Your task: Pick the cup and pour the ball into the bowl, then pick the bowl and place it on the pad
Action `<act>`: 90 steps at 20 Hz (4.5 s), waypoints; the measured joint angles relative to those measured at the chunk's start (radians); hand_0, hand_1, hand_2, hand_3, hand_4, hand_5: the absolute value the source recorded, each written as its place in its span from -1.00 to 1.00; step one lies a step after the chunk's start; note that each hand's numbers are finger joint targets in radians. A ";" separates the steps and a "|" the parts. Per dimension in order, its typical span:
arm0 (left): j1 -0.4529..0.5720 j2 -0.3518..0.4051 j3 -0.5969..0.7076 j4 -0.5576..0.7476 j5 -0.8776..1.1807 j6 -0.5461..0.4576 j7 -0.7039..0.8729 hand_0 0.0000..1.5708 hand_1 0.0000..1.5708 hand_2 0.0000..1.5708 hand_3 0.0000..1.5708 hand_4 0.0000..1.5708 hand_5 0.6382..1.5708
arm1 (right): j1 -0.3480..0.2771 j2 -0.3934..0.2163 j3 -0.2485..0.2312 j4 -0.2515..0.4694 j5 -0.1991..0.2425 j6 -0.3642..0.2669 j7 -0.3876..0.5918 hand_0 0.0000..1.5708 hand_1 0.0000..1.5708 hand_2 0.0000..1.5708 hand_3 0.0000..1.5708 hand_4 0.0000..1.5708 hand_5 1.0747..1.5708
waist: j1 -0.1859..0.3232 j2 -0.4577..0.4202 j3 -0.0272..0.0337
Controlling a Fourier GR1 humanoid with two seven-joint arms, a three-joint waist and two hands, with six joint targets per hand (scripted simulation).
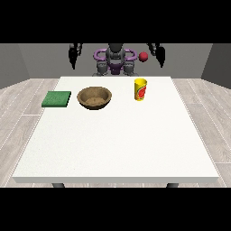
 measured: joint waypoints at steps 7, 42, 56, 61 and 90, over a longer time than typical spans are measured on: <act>0.001 0.005 0.005 -0.077 0.040 -0.007 0.106 -1.00 -1.00 -1.00 -1.00 -0.18 0.99 | 0.001 -0.021 -0.021 -0.082 -0.032 -0.003 0.103 -1.00 -1.00 -1.00 -1.00 0.11 0.87 | -0.013 -0.215 0.0050; -0.201 -0.037 0.084 0.269 0.026 0.016 -0.300 -1.00 -1.00 -1.00 -1.00 -0.98 0.72 | -0.101 -0.006 -0.167 -0.150 -0.192 0.073 -0.009 -1.00 -1.00 -1.00 -1.00 -0.15 0.96 | -0.133 0.235 0.0106; -0.385 -0.018 0.173 0.757 0.027 0.022 -0.561 -0.11 -0.11 -0.19 -1.00 0.28 0.96 | -0.173 -0.066 -0.230 -0.046 -0.240 0.131 0.000 -1.00 -1.00 -1.00 -1.00 -0.14 0.99 | -0.161 0.230 0.0106; -0.398 -0.012 0.182 0.839 -0.027 0.128 -0.663 0.61 0.61 1.00 1.00 0.70 0.81 | -0.201 -0.114 -0.270 -0.055 -0.297 0.181 0.006 -1.00 -1.00 -1.00 -0.91 -0.18 0.99 | -0.208 0.274 0.0118; -0.806 -0.089 -0.386 1.037 -0.945 0.553 0.238 0.70 0.70 1.00 1.00 0.88 0.92 | -0.209 -0.270 -0.415 0.370 -0.384 0.358 0.006 -1.00 -1.00 -1.00 -0.84 -0.11 0.96 | -0.151 -0.006 0.0140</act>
